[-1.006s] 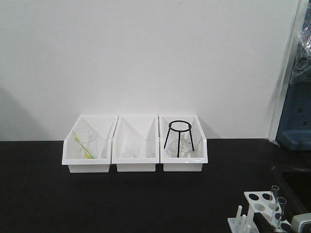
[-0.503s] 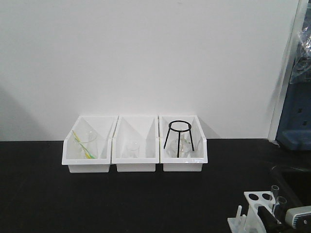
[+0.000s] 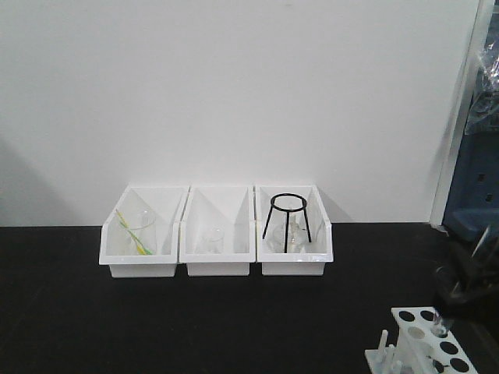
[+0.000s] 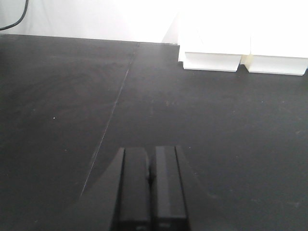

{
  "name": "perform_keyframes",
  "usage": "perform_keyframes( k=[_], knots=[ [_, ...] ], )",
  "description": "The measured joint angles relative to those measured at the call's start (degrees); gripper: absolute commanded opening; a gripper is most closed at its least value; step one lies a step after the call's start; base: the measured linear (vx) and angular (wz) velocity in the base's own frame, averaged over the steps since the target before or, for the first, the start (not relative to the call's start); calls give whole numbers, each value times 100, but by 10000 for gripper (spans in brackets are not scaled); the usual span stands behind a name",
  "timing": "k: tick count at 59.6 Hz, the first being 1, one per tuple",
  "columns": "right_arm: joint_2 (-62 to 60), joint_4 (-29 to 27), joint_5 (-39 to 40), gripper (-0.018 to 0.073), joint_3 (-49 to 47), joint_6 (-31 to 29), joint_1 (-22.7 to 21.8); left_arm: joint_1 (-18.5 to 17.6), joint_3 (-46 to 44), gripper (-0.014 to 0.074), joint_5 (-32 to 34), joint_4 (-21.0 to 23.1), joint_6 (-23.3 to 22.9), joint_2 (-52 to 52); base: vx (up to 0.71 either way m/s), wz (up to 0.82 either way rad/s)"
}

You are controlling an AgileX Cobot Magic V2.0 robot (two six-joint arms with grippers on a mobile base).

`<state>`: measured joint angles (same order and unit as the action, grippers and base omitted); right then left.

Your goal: Flip and reinsert test tube from rack

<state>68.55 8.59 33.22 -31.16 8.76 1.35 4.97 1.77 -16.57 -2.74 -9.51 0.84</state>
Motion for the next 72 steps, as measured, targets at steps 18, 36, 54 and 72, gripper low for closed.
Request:
perform_keyframes(
  k=[18,36,54,72],
  knots=[
    [-783,379,-2676,-12,-1334,-745,0,0,0,-6,0,0,0,0,0,0],
    [-797,3701,-3836,-12,-1378,-4689,0,0,0,-6,0,0,0,0,0,0],
    [-809,1757,-3496,-12,-1405,-1296,-29,0,0,-6,0,0,0,0,0,0],
    [-848,597,-1561,-8,-55,857,-42,-6,0,-6,0,0,0,0,0,0]
  ],
)
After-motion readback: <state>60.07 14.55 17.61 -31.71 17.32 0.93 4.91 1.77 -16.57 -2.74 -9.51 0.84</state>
